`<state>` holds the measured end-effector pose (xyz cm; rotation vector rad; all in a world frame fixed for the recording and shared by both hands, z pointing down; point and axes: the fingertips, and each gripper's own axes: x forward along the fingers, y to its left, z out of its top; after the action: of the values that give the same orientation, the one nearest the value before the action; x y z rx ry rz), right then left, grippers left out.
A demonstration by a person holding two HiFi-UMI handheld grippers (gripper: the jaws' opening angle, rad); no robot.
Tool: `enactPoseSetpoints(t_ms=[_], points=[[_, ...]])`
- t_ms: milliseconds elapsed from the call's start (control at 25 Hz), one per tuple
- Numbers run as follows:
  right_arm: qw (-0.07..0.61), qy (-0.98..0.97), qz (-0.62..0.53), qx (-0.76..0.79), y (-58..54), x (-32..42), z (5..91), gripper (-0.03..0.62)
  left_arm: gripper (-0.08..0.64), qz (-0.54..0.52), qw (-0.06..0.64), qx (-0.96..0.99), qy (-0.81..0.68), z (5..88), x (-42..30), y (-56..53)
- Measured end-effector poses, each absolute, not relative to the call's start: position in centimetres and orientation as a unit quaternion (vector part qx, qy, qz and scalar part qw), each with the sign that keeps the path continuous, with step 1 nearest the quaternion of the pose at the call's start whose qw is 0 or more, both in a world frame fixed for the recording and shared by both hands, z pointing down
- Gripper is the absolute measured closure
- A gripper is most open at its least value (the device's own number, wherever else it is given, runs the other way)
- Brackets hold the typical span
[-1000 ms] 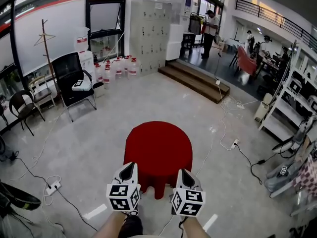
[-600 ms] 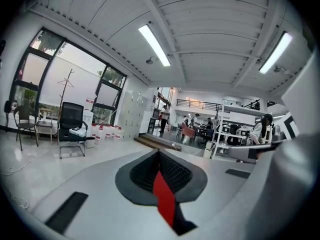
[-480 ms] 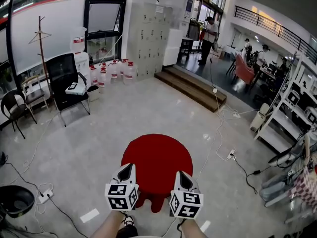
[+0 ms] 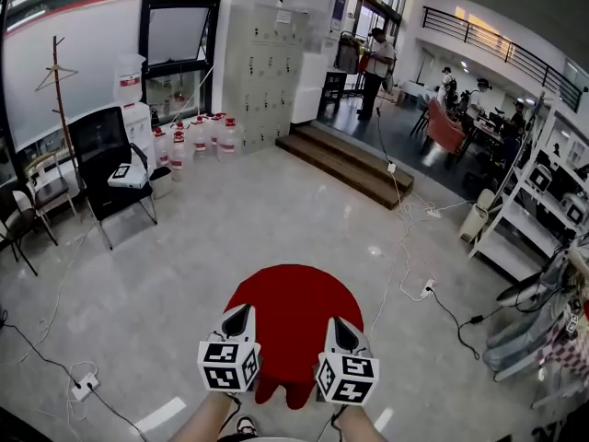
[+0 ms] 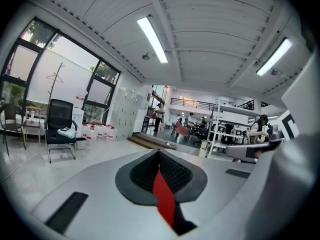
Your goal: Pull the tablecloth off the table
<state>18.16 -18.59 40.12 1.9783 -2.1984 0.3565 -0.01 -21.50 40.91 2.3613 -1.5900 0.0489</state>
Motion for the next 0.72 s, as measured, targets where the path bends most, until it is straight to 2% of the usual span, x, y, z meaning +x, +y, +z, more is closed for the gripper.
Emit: enactPoseSetpoints(t_ms=[720], points=[[0.077,-0.694,0.127,0.704,-24.6,17.9,40.9,0.568,0.543,0.031,0.155,0.849,-0.503,42.2,0.0,-29.5]])
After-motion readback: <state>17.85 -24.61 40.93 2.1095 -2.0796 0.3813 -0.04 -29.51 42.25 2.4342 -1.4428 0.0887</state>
